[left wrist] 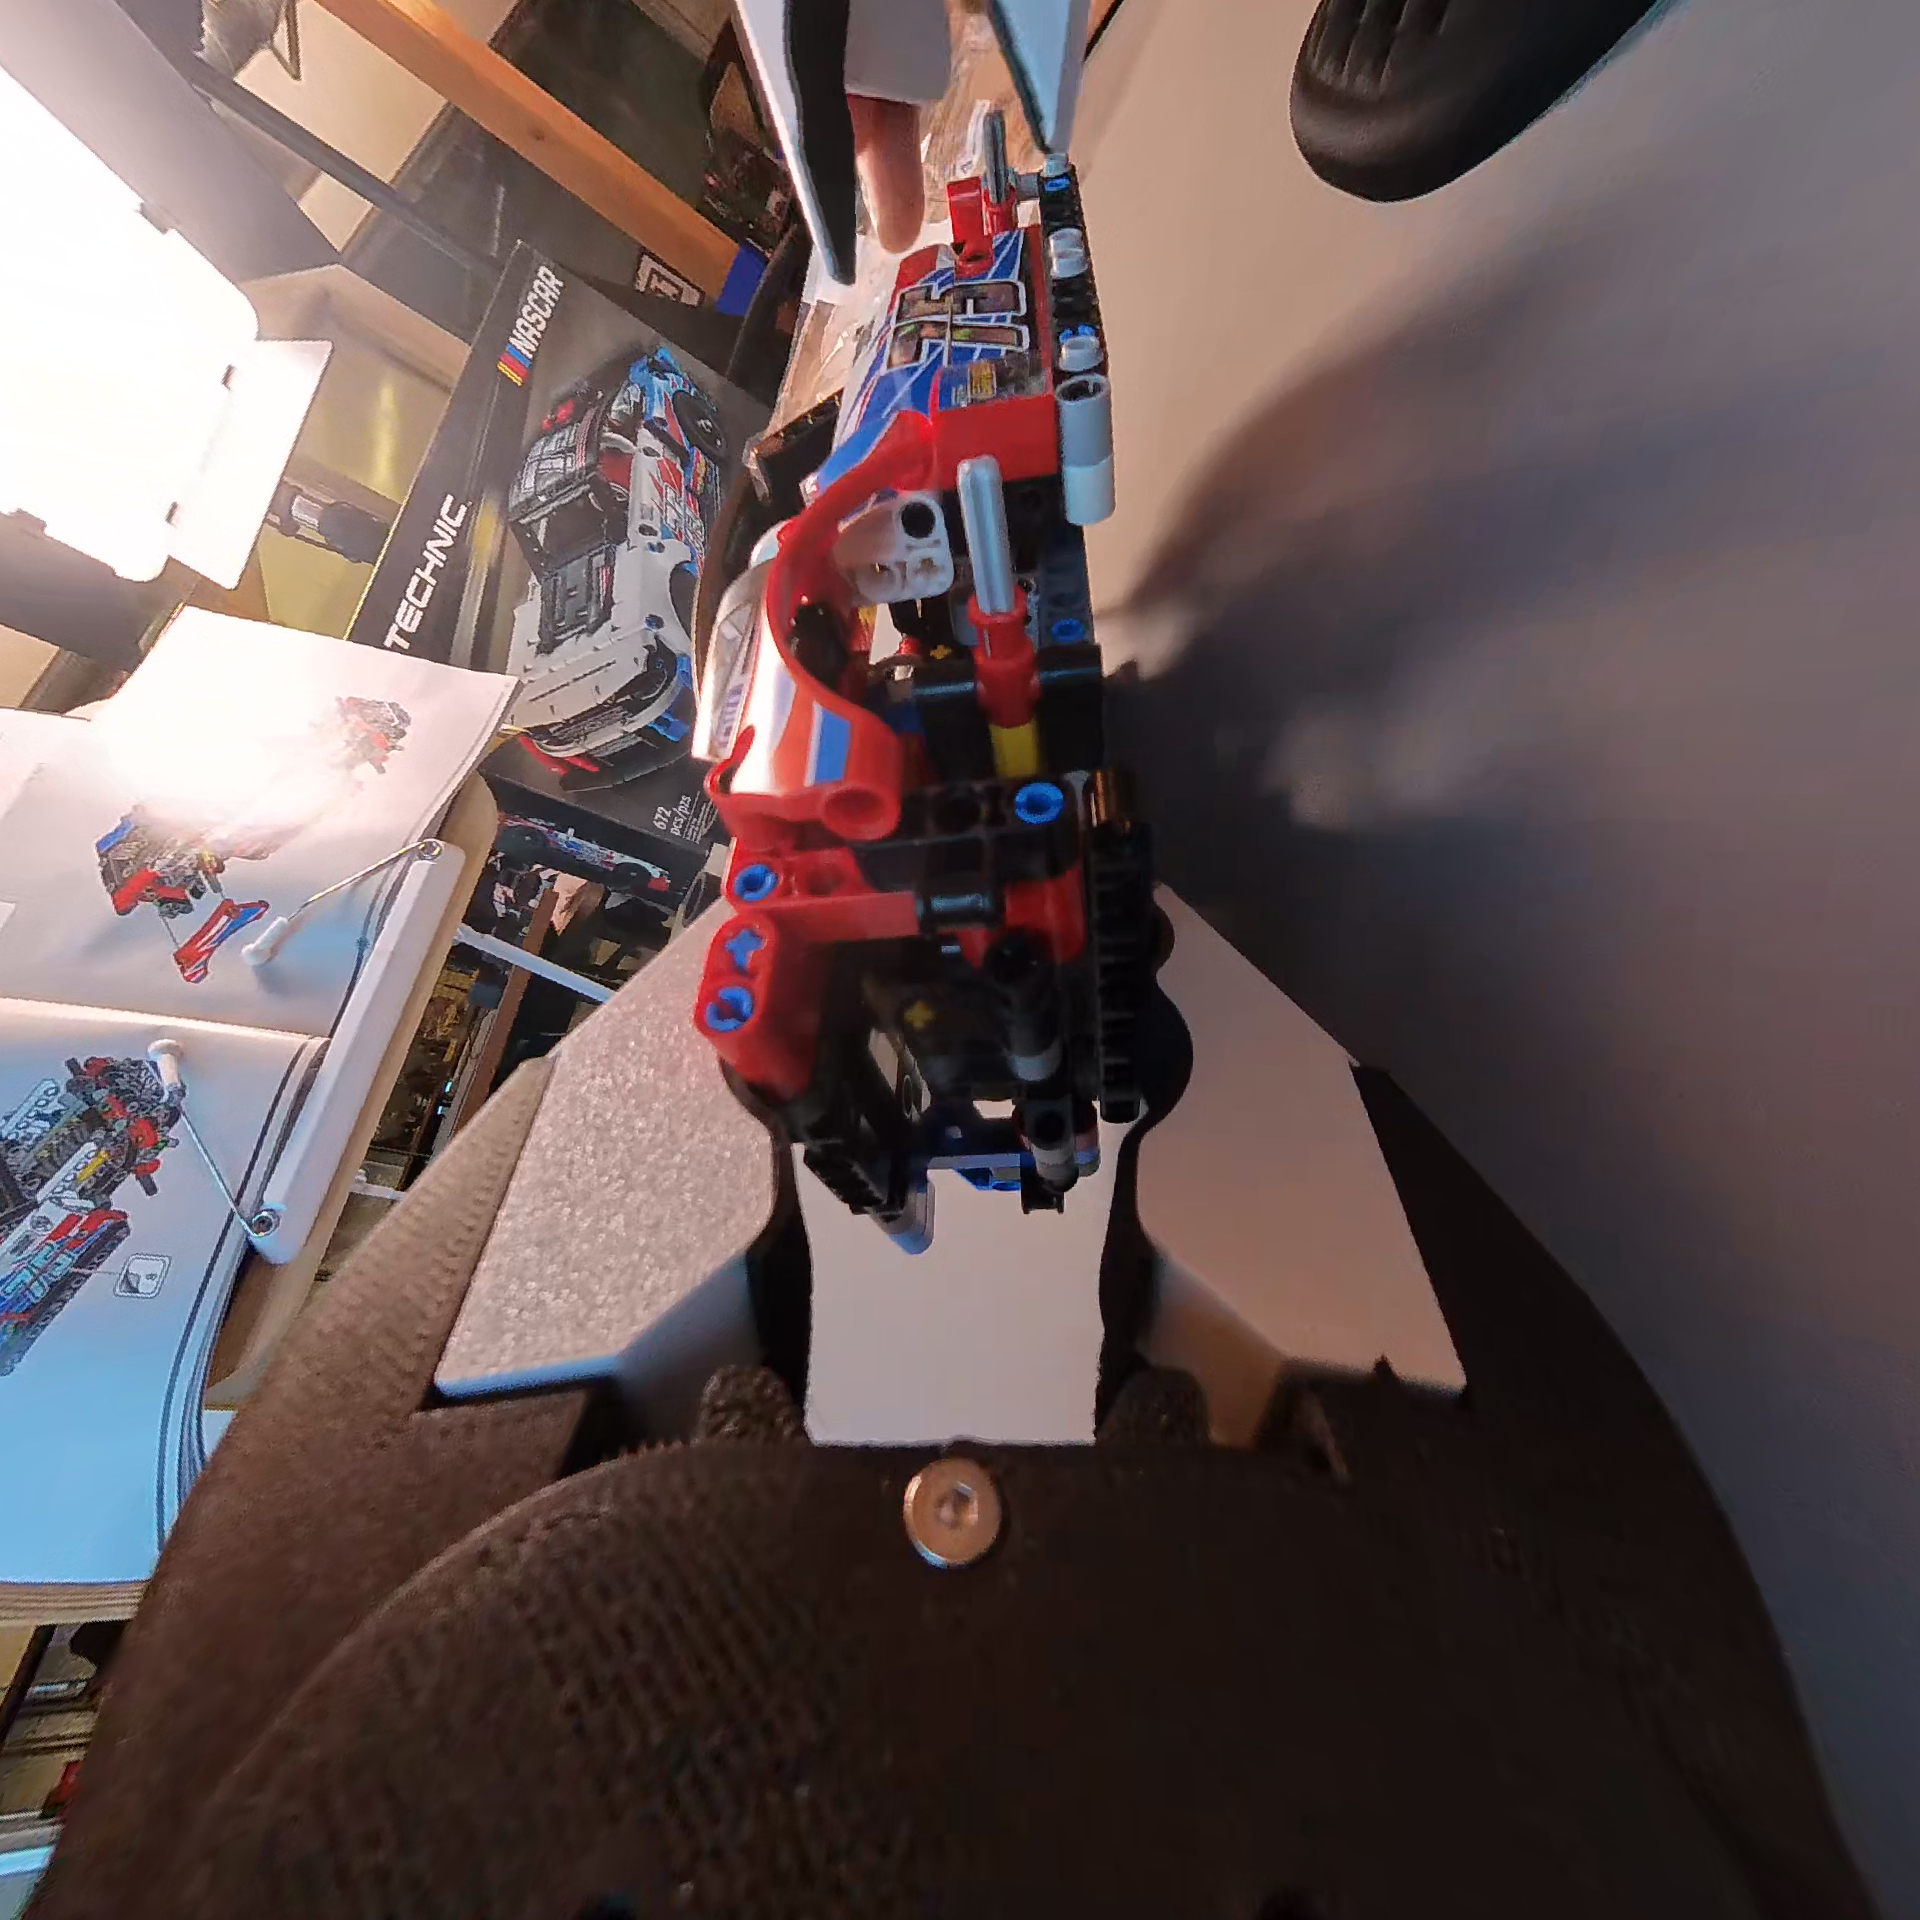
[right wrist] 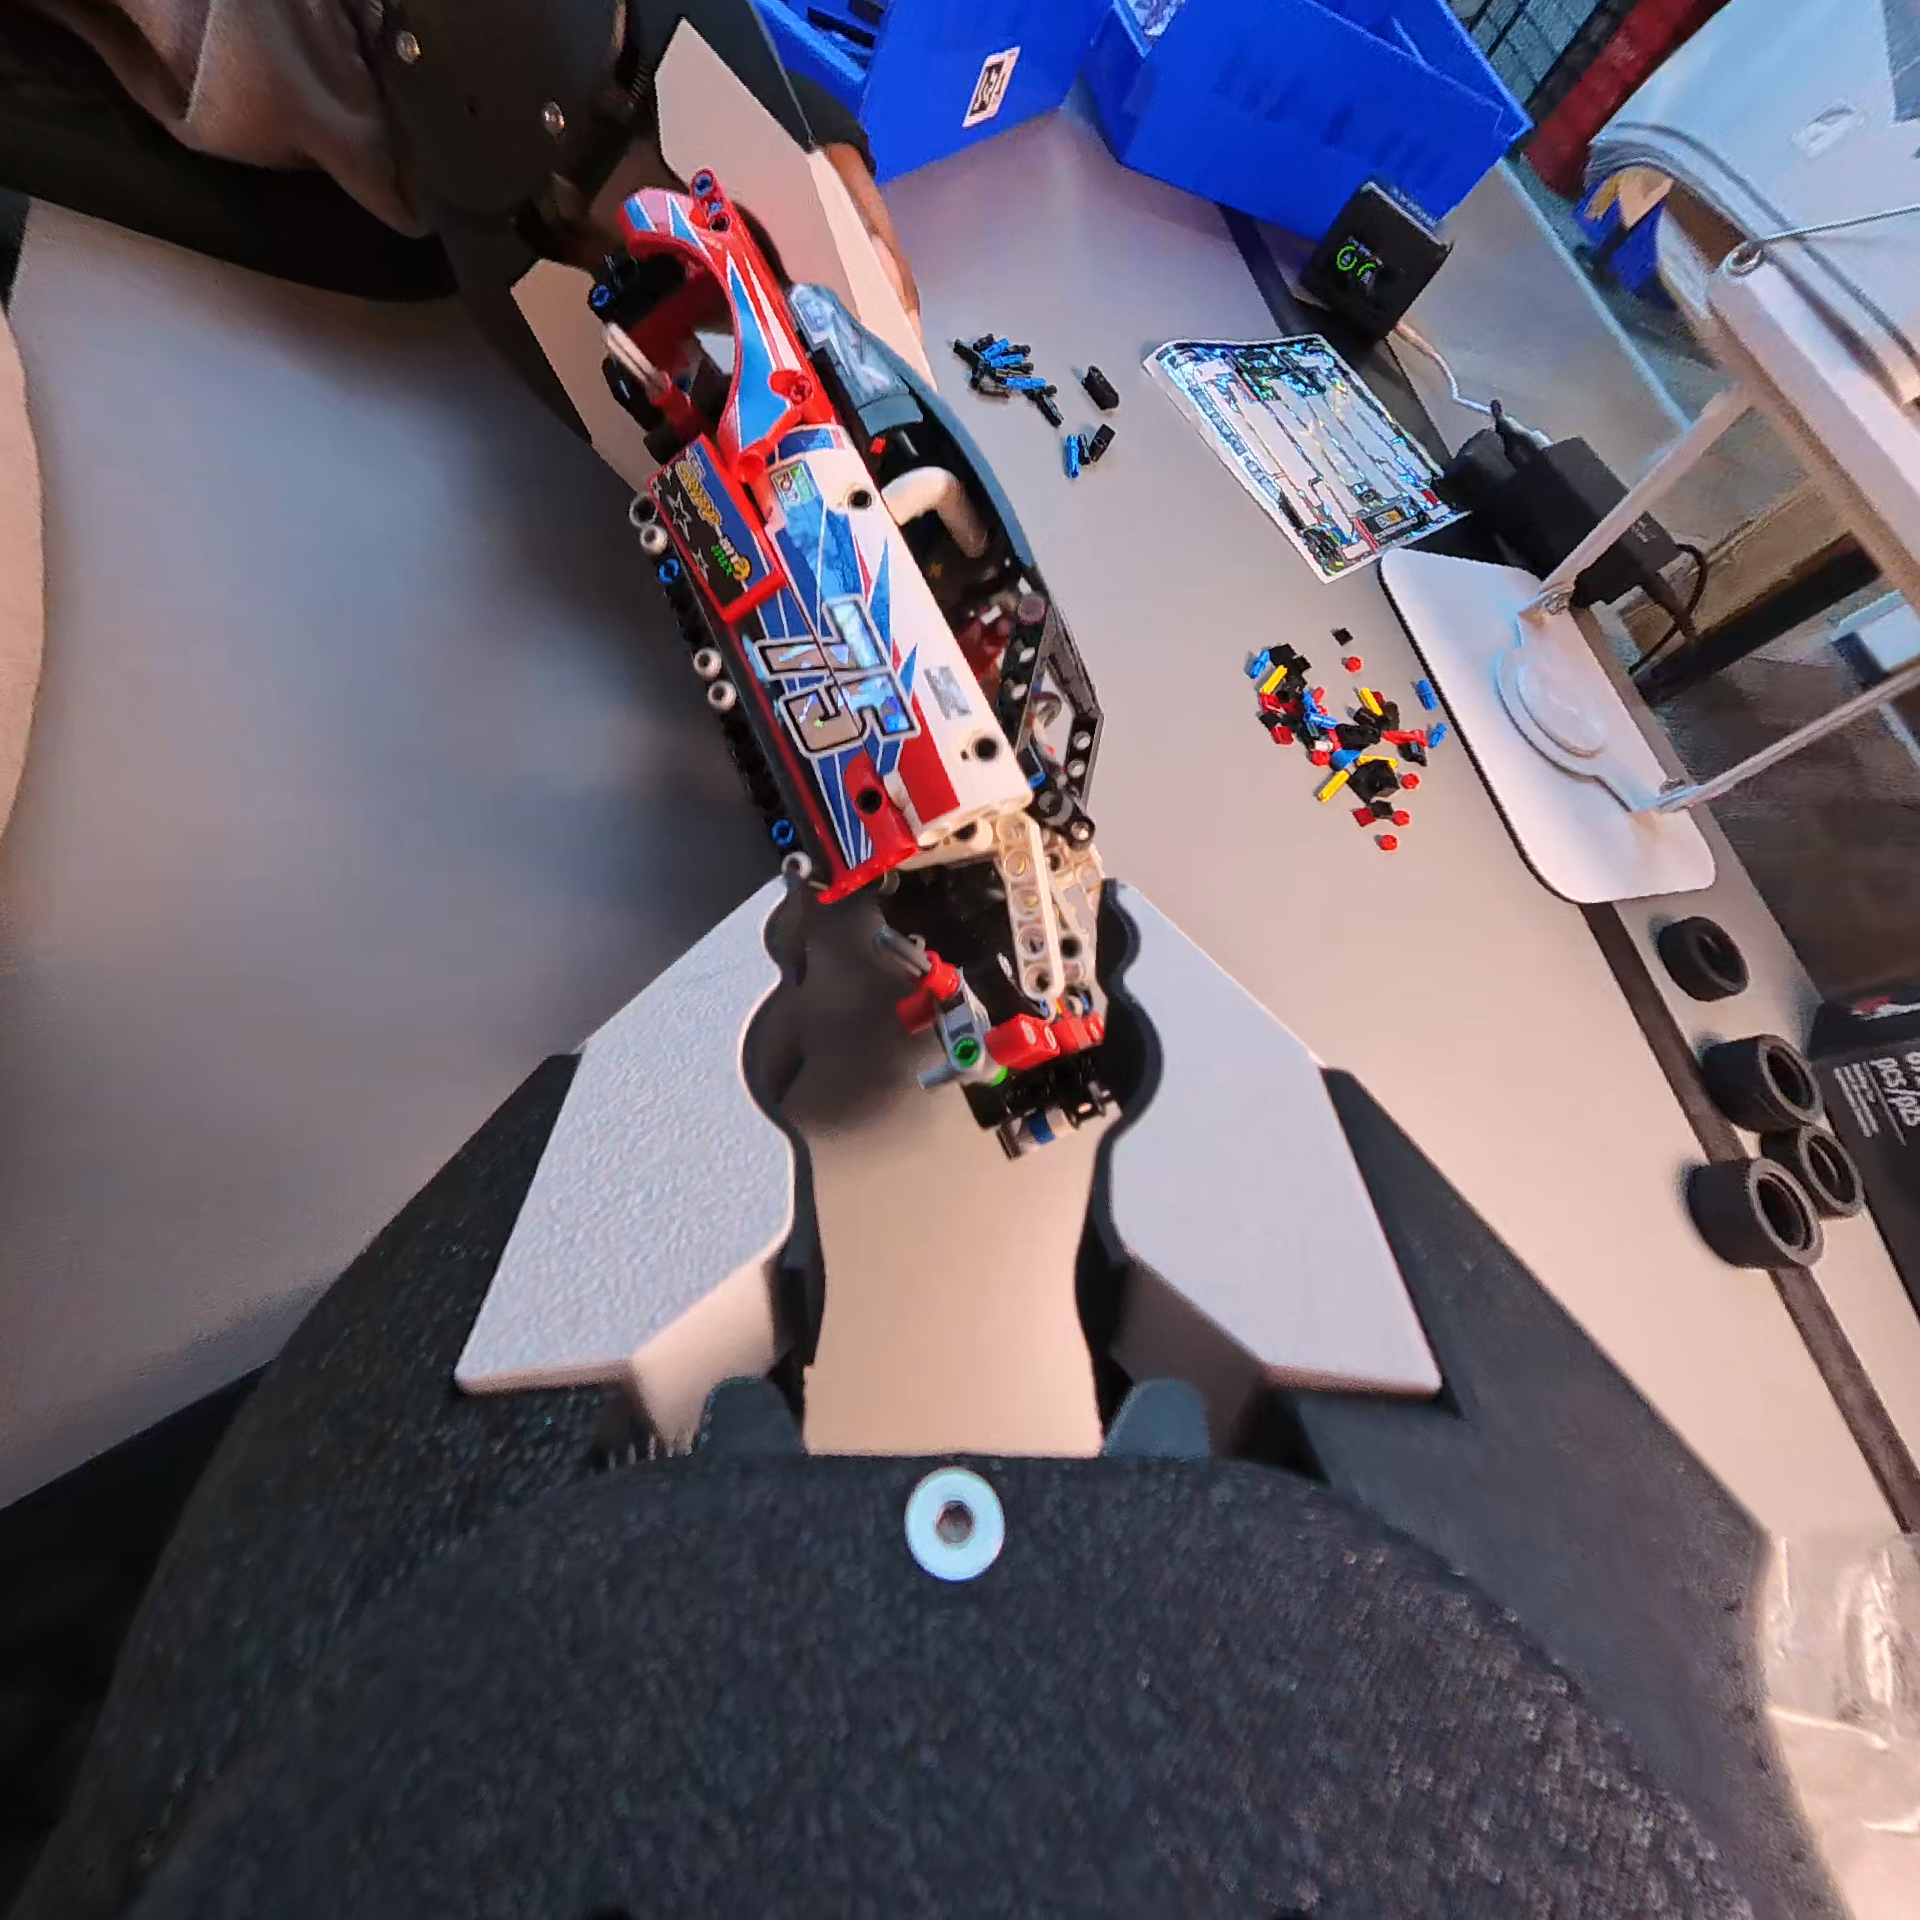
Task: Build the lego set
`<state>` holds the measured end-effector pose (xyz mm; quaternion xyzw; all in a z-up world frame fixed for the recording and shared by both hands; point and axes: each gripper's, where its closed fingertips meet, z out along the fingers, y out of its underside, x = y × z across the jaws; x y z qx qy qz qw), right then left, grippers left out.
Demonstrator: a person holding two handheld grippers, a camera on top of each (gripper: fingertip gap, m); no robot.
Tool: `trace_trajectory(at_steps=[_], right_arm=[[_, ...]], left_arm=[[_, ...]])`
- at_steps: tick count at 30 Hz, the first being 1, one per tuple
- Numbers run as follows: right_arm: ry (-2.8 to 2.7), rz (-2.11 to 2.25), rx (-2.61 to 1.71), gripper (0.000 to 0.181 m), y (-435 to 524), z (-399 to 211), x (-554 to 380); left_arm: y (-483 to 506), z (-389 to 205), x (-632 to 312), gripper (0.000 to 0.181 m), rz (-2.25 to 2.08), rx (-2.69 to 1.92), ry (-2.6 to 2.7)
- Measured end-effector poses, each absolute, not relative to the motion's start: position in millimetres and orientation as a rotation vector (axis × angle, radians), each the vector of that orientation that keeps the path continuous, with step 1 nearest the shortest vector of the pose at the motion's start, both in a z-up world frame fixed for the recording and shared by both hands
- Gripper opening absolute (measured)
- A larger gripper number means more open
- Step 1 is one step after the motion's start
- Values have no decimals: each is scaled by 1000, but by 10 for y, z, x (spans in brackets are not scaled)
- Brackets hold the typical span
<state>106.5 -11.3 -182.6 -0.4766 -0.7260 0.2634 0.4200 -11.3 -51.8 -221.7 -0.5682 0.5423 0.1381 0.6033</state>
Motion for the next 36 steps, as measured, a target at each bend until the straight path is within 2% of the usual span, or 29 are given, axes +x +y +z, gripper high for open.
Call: trace_trajectory(at_steps=[4,7,8,10,16,18,20,23,25,30,36], right_arm=[[-1822,582,-1143,67,-102,-1998,1066],[-1812,497,-1094,69,-68,-2072,980],[-1812,457,-1069,65,-50,-2090,946],[-1796,372,-1054,42,19,-2115,879],[-1797,278,-1071,40,63,-2141,786],[-1784,203,-1084,39,146,-2179,776],[-1745,176,-1085,39,225,-2190,756],[-1705,102,-1062,39,352,-2228,700],[-1695,23,-1024,39,426,-2260,635],[-1703,-155,-942,39,551,-2436,495],[-1743,-133,-954,43,538,-2556,485]], left_arm=[[-512,-2222,-122,65,302,-1326,1248],[-512,-2224,-123,65,294,-1330,1248],[-514,-2224,-121,65,299,-1326,1252],[-517,-2228,-124,65,311,-1318,1265],[-517,-2228,-263,66,290,-1385,1263],[-512,-2210,-382,76,247,-1459,1228],[-542,-2195,-501,84,94,-1567,1140],[-620,-2117,-588,86,-340,-1686,895],[-562,-2134,-701,85,-469,-1741,756],[-424,-2363,-808,83,-464,-1909,658],[-413,-2454,-801,79,-405,-1959,683]])
